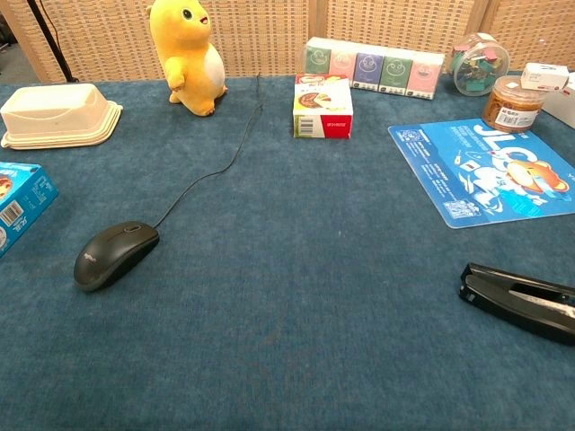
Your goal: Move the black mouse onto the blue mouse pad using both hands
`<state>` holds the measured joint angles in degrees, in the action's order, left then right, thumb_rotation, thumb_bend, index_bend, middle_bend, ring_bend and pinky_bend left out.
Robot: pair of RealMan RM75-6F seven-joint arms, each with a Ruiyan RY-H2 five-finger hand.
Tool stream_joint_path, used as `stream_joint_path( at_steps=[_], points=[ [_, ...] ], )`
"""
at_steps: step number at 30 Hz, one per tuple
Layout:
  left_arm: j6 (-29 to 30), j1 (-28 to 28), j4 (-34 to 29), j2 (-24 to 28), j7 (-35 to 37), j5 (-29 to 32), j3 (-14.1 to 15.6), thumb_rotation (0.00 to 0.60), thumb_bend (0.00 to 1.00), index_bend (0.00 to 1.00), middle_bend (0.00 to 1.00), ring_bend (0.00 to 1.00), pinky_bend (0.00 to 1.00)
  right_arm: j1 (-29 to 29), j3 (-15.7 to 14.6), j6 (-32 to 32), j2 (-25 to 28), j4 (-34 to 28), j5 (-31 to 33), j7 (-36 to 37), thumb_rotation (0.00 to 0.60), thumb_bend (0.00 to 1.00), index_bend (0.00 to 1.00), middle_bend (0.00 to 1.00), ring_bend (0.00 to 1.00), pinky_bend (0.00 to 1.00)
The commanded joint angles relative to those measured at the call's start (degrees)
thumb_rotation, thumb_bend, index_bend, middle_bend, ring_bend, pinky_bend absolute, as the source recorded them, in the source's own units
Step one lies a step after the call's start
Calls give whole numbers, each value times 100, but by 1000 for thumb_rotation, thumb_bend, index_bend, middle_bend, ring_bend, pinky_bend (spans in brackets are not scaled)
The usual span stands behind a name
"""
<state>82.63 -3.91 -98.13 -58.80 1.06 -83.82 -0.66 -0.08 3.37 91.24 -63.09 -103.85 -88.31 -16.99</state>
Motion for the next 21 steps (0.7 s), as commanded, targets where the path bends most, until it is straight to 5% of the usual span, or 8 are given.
stream_joint_path(
  at_steps=[1, 13, 21],
  points=[
    [-3, 0, -1, -1, -1, -7, 4, 600, 46, 0, 0, 0, 0, -1, 0, -5, 3, -4, 1, 9, 600, 0, 0, 0, 0, 0],
    [-274, -231, 211, -86, -66, -263, 33, 600, 46, 0, 0, 0, 0, -14, 23, -24, 48, -50, 63, 126, 600, 0, 0, 0, 0, 0],
    [-376, -1087, 2189, -886, -375, -1708, 55, 600, 45, 0, 0, 0, 0, -17, 56, -30, 73, -62, 124, 188, 600, 0, 0, 0, 0, 0]
  ],
)
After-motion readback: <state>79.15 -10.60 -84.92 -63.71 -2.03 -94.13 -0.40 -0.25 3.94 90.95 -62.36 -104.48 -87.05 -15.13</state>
